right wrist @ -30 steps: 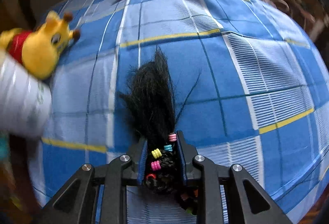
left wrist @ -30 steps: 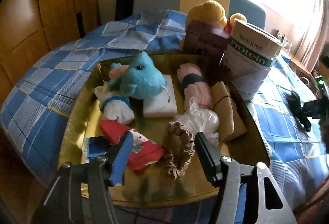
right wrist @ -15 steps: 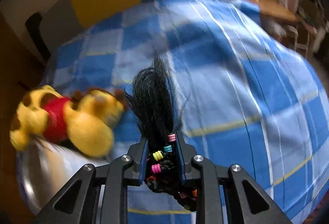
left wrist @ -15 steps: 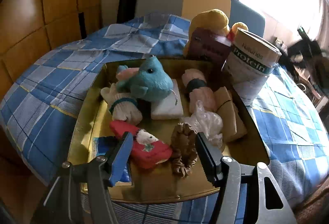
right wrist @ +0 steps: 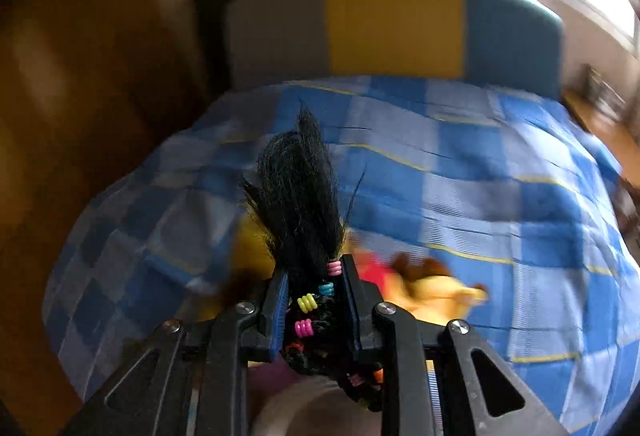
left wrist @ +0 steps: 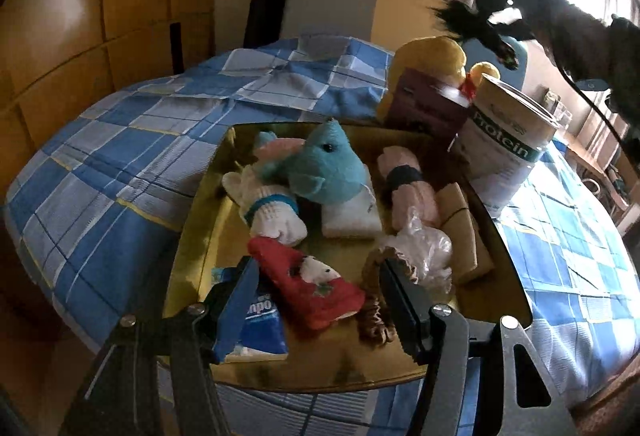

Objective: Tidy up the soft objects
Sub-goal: 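Carry the black beaded hair tie into the tray and open the right gripper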

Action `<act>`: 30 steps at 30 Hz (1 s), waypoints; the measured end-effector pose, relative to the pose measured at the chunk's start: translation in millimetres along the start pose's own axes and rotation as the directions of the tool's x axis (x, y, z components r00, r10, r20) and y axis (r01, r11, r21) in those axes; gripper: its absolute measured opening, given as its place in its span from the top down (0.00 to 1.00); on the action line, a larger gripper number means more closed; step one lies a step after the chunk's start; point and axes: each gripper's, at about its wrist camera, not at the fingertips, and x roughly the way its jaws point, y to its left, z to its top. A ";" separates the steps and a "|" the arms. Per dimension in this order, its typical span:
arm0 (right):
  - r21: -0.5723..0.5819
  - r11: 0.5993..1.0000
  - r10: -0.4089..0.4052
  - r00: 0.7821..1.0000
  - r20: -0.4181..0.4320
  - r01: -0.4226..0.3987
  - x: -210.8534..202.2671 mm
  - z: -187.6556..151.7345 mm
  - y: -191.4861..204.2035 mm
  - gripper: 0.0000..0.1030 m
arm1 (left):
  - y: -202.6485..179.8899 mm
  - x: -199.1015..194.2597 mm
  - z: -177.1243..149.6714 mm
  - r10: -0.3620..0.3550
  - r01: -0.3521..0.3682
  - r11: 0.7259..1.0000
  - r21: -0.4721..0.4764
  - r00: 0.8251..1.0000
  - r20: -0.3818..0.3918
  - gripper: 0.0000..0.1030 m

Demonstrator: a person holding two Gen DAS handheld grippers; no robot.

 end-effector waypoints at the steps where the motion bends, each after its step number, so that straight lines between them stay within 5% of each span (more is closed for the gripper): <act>1: -0.043 0.998 0.035 0.999 0.000 -0.035 -0.5 -4.4 17.3 0.78 | 0.9 -0.4 0.0 0.001 -0.001 1.000 -0.004 1.000 0.001 0.38; 8: -0.260 0.949 0.165 0.983 -0.077 -0.179 0.9 -62.7 92.4 0.78 | 5.7 -7.8 0.1 0.033 -0.032 0.999 -0.022 0.999 0.023 0.38; 17: -0.299 0.915 0.202 0.948 -0.247 -0.273 24.9 -163.2 122.4 0.78 | 17.4 -17.7 -0.2 0.104 -0.102 0.993 -0.068 0.994 0.040 0.34; 30: -0.305 0.929 0.132 0.957 -0.259 -0.211 10.4 -266.0 108.3 0.78 | 14.2 -24.0 -2.8 0.122 -0.118 0.991 -0.067 0.991 0.053 0.27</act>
